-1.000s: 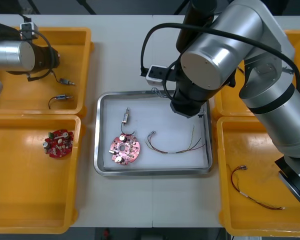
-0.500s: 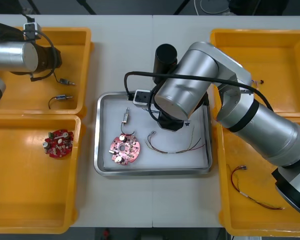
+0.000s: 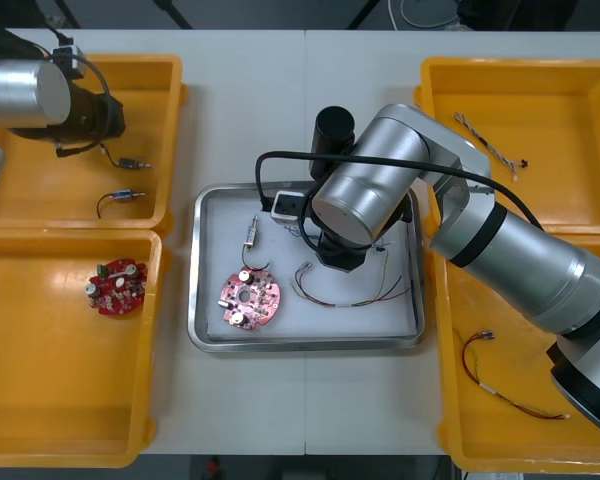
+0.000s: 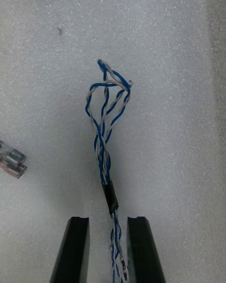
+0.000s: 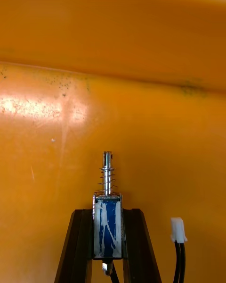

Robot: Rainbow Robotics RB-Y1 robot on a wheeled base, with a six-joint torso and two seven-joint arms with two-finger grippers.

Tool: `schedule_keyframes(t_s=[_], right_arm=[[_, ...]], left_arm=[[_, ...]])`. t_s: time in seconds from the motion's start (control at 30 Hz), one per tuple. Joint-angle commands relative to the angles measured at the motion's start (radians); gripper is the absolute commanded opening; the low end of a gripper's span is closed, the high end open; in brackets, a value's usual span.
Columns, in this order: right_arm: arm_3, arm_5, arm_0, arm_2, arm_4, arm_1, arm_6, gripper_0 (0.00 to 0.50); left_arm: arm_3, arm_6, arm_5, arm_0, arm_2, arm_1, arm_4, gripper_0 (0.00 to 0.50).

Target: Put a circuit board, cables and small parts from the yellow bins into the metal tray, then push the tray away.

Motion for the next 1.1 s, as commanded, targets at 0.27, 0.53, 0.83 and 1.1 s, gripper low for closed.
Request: schedule_keyframes(t_s=[0.27, 0.53, 0.83, 1.1], right_arm=[[-0.088, 0.092, -0.040, -0.065, 0.001, 0.022, 0.012, 0.500], [-0.230, 0.279, -0.009, -0.215, 0.014, 0.022, 0.005, 0.500], [-0.385, 0.371, 0.052, -0.455, 0.047, 0.017, -0.026, 0.500], [-0.525, 0.371, 0.123, -0.605, 0.067, -0.032, -0.063, 0.500]], left_arm=[[-0.264, -0.015, 0.351, -0.025, 0.121, 0.056, -0.041, 0.000], [-0.462, 0.008, 0.535, 0.042, 0.138, 0.067, -0.062, 0.000], [-0.697, 0.056, 0.766, 0.082, 0.124, 0.058, -0.058, 0.000], [-0.861, 0.192, 0.921, 0.087, 0.060, 0.022, -0.047, 0.000]])
